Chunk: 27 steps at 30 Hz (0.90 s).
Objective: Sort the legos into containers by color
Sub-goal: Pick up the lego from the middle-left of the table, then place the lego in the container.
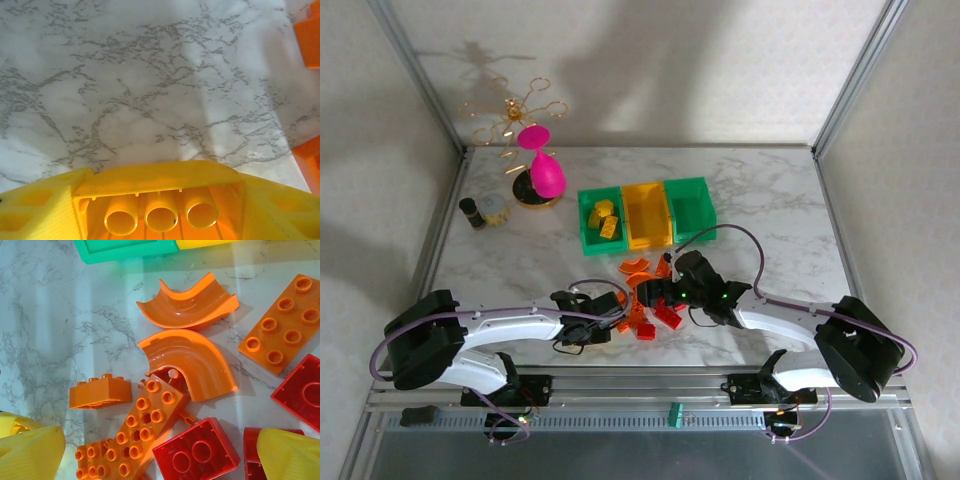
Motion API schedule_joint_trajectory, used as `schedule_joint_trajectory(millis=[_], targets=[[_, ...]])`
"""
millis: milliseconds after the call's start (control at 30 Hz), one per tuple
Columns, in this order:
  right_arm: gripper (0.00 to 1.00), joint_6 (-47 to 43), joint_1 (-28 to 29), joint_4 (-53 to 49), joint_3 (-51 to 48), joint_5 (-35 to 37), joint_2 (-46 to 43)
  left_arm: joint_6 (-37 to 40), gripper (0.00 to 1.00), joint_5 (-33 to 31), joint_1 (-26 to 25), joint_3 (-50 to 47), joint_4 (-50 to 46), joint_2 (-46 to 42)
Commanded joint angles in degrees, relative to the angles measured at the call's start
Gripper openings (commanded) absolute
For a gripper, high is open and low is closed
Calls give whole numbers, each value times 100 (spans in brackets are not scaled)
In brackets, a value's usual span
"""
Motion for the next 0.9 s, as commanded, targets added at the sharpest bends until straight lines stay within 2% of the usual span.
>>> schedule_joint_trajectory(millis=[0, 133, 267, 433, 633, 867], targets=[[99, 37, 51, -18, 101, 28, -174, -99, 61, -351, -36, 102, -180, -156], [99, 95, 9, -211, 296, 4, -247, 99, 61, -793, 152, 616, -615, -293], [99, 120, -90, -447, 577, 106, -350, 668, 61, -1255, 620, 1440, -796, -254], [98, 363, -719, -961, 947, -36, -335, 1308, 61, -1724, 1390, 2332, -607, 44], [99, 180, -1031, -864, 1062, 57, -568, 2245, 61, -1941, 2032, 3686, -143, 1083], [99, 169, -1161, -844, 1114, 138, -562, 2636, 60, -1834, 2549, 4639, 137, 2313]])
